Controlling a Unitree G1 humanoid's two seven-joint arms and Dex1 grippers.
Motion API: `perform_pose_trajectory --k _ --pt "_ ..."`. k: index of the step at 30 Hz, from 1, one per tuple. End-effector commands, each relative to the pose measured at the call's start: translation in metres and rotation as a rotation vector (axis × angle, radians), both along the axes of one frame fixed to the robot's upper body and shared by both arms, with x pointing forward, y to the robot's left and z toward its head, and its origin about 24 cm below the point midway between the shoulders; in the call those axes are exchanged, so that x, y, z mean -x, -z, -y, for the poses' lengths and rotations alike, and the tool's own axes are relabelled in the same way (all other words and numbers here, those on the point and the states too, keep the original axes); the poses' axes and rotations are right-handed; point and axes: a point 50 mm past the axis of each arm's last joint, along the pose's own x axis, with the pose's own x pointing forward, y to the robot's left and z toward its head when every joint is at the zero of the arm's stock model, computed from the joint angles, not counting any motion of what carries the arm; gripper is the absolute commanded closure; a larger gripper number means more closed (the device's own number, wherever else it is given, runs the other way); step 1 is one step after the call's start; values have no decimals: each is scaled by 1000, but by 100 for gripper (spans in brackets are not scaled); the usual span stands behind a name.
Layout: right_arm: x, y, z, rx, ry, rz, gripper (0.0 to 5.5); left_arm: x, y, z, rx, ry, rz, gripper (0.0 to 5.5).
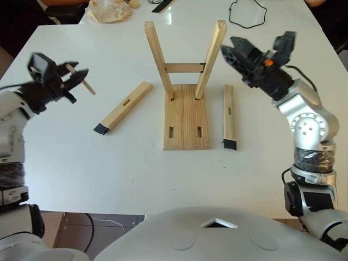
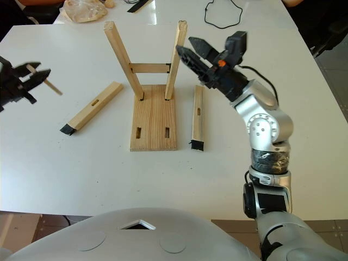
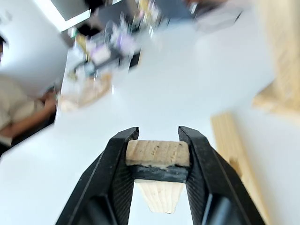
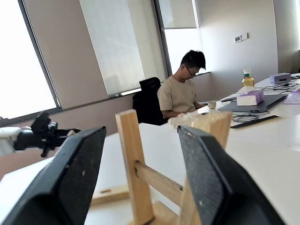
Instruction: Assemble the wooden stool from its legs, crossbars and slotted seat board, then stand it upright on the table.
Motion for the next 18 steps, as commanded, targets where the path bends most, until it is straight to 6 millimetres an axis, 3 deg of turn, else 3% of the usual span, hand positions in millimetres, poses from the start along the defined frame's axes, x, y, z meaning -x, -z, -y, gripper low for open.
perform_pose_trajectory --k 1,4,10,13,18 --pt "-7 4 1 54 17 23 270 -2 15 8 -25 61 -42 416" --pt "-5 4 2 47 4 28 270 13 17 19 21 173 -118 416" --pt "0 10 -1 38 -24 1 270 19 -30 70 298 415 -23 416" --pt "-1 8 -3 35 -39 3 270 8 -45 64 307 370 48 416" --pt "-3 9 -1 41 -30 3 270 -2 -43 62 271 388 54 416"
